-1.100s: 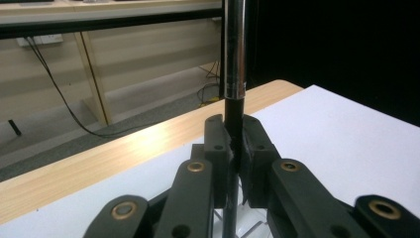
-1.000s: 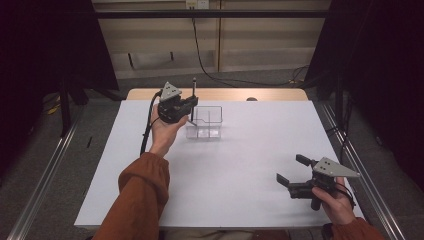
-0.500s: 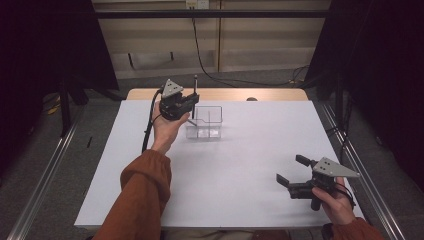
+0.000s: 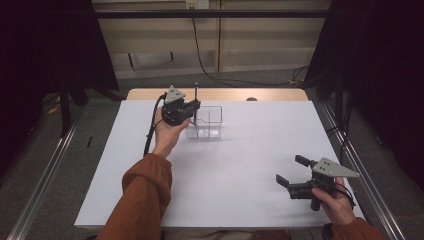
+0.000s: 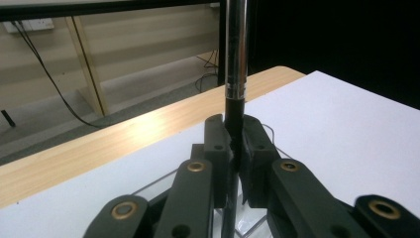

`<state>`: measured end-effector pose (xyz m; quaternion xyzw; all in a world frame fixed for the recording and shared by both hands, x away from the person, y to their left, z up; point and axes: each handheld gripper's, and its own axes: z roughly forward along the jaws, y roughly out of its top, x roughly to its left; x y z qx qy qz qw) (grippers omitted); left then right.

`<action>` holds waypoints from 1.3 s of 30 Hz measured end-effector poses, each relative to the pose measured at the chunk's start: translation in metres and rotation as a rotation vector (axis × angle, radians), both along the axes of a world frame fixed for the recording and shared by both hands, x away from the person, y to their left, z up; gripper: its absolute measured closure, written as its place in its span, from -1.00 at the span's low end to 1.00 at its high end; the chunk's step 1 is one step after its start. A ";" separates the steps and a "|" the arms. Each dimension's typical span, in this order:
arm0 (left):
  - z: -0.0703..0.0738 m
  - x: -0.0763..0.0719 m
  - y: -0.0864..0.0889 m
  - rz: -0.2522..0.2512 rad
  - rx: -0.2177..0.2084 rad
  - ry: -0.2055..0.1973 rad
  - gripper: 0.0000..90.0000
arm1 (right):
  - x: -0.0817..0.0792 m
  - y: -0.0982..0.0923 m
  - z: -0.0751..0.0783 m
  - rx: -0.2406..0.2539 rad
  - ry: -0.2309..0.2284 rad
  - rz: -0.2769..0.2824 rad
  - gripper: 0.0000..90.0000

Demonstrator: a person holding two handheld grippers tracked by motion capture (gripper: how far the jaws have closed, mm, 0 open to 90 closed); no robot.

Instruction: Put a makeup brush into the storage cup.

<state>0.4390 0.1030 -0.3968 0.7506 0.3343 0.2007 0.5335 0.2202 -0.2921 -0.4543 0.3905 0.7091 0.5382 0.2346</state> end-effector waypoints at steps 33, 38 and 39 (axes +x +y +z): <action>-0.014 -0.002 -0.001 -0.007 0.059 0.069 0.84 | -0.001 0.001 0.001 0.004 0.005 0.004 -1.00; -0.014 -0.002 -0.001 -0.003 0.055 0.061 0.71 | -0.001 0.001 0.001 0.006 0.001 0.005 -1.00; -0.015 -0.001 -0.001 -0.003 0.054 0.060 0.68 | -0.001 0.001 0.001 0.003 -0.001 0.007 -1.00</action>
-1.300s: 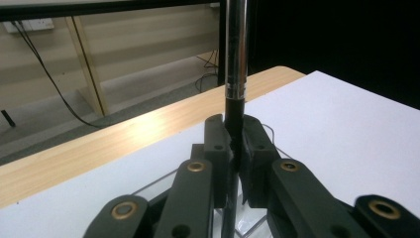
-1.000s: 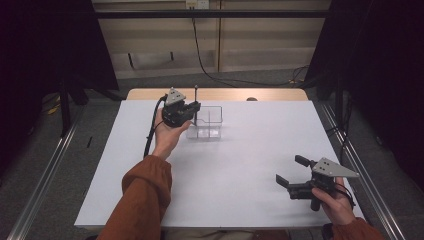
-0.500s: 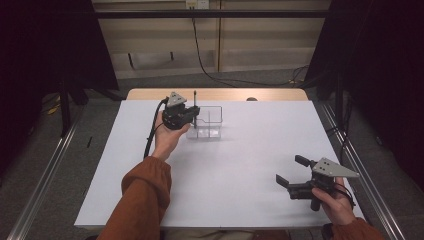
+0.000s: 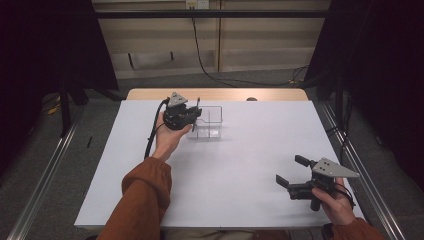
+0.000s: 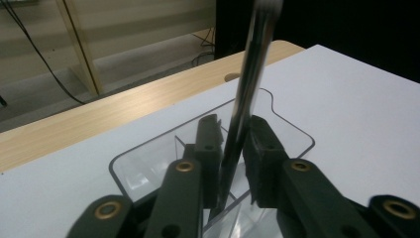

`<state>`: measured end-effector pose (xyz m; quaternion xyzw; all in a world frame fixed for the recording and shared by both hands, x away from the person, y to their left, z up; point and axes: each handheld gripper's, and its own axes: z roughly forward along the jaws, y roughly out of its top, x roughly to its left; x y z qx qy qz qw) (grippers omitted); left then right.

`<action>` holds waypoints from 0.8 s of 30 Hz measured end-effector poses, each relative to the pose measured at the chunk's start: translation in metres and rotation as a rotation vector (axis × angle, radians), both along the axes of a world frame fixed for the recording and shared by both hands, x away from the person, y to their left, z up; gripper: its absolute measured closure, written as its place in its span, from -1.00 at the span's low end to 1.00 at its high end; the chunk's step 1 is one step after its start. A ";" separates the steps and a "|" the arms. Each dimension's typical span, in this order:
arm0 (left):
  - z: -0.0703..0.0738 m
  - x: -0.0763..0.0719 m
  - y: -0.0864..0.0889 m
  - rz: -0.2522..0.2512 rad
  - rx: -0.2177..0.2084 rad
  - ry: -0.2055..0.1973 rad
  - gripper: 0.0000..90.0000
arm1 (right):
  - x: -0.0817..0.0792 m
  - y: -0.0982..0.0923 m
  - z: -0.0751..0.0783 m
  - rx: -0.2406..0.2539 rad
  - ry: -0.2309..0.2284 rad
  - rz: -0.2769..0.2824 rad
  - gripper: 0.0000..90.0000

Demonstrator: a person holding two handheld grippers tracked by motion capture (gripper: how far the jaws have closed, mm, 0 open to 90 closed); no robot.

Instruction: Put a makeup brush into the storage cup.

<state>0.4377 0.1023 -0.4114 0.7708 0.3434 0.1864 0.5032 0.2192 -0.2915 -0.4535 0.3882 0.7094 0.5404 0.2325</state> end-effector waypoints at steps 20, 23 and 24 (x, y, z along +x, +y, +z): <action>0.011 -0.008 0.012 0.014 -0.077 -0.027 -0.39 | 0.001 -0.005 0.000 0.014 -0.006 -0.037 -1.00; 0.015 -0.011 0.015 0.020 -0.089 -0.032 -0.56 | 0.001 -0.006 0.001 0.016 -0.006 -0.051 -1.00; 0.016 -0.012 0.016 0.019 -0.091 -0.035 -0.59 | 0.001 -0.006 0.001 0.013 -0.008 -0.053 -1.00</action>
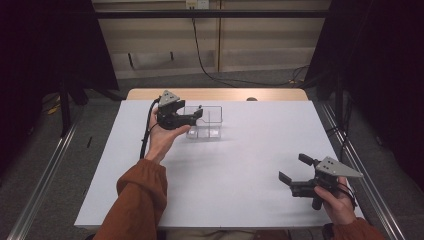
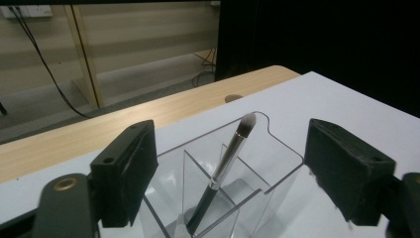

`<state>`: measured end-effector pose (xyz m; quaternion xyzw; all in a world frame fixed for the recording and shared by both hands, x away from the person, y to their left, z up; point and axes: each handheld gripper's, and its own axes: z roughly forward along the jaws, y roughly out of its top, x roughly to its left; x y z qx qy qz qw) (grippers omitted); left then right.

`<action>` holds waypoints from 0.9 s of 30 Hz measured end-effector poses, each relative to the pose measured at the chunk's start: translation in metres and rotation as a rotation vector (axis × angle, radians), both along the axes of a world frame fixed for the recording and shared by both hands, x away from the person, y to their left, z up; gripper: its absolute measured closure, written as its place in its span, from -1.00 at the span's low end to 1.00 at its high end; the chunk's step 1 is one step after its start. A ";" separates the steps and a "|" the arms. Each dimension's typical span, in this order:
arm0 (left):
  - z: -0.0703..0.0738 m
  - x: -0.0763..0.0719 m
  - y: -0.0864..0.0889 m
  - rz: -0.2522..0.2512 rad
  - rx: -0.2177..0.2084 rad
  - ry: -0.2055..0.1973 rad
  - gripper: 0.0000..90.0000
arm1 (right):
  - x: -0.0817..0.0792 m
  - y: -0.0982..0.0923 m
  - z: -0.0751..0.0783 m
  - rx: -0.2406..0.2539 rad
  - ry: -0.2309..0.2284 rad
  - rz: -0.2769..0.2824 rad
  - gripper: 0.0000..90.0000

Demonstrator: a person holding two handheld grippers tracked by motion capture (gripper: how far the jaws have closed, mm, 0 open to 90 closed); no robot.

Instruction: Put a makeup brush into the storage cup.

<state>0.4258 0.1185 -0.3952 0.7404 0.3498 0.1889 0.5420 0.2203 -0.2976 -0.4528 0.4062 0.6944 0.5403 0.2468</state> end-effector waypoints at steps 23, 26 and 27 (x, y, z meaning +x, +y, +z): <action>0.006 -0.041 0.055 0.038 -0.041 -0.030 -0.95 | -0.001 -0.004 0.000 0.016 0.007 -0.069 -1.00; 0.002 -0.046 0.062 0.056 -0.017 -0.021 -0.94 | -0.002 -0.004 0.000 0.013 0.001 -0.067 -1.00; 0.000 -0.048 0.063 0.039 -0.004 -0.020 -0.89 | -0.002 -0.004 0.000 0.012 0.003 -0.067 -1.00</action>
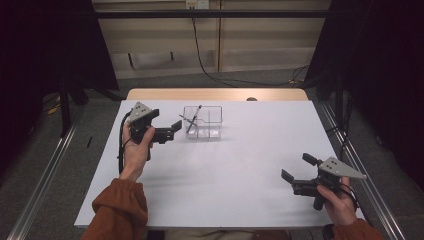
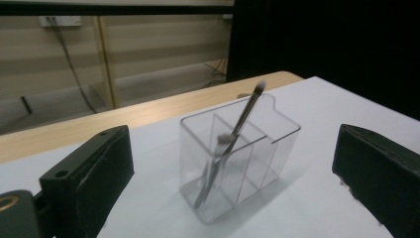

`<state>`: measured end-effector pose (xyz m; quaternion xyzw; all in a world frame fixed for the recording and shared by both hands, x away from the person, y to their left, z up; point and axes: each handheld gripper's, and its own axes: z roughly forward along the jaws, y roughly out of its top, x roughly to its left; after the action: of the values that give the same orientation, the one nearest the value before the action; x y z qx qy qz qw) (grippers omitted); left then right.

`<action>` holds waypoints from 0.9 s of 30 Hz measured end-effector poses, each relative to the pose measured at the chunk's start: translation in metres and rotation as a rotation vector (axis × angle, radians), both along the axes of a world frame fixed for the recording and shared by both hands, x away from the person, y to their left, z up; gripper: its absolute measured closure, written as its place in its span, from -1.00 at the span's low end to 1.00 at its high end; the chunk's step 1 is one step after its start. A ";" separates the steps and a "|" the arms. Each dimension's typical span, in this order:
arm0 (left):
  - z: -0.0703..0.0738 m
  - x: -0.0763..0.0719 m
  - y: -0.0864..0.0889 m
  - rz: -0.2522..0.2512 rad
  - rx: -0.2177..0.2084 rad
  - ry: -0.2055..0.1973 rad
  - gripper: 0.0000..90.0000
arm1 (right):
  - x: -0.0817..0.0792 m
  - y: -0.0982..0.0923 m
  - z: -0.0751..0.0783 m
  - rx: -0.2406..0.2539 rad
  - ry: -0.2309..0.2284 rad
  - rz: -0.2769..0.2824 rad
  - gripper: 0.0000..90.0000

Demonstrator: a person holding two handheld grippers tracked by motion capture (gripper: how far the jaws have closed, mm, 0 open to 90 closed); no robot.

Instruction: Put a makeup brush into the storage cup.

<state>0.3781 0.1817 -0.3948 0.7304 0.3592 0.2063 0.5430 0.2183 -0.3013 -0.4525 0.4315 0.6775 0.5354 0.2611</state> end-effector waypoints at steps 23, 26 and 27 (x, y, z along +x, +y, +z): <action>-0.008 -0.053 0.031 -0.042 -0.058 -0.054 -0.93 | -0.001 0.001 0.000 -0.006 0.006 0.035 -1.00; -0.009 -0.062 0.031 -0.037 -0.048 -0.066 -0.93 | -0.002 0.001 0.000 -0.009 0.006 0.038 -1.00; -0.009 -0.066 0.032 -0.041 -0.059 -0.074 -0.94 | -0.002 0.001 0.000 -0.007 0.006 0.039 -1.00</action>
<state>0.3116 0.2132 -0.4040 0.7133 0.3295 0.2115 0.5814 0.2163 -0.3004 -0.4526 0.4189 0.6883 0.5369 0.2501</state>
